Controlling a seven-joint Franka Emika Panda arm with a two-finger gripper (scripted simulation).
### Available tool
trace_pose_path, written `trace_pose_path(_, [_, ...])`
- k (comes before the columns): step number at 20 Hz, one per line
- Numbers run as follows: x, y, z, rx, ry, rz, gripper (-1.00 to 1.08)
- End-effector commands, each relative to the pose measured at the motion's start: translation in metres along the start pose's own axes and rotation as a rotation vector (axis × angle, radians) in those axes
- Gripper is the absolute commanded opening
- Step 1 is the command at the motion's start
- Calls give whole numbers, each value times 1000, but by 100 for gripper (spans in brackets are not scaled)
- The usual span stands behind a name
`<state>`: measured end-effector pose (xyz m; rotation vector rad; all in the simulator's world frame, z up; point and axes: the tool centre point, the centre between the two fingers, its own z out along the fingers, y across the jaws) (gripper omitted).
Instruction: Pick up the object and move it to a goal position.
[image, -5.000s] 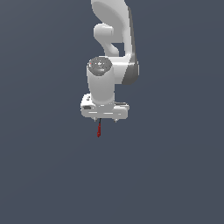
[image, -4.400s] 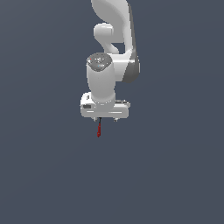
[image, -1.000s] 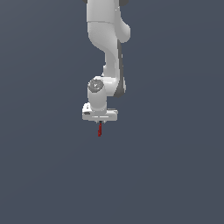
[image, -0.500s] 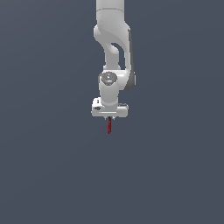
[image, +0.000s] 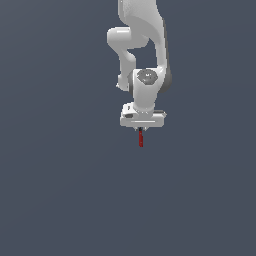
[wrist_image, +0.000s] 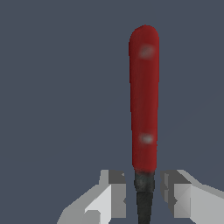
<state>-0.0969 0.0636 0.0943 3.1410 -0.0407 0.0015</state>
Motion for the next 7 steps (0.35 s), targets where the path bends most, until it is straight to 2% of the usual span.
trace_pose_path(1, [-1,-11,-7,0,0,2,-100])
trace_pose_path(7, [0,-21,-13,0,-1,2,-100])
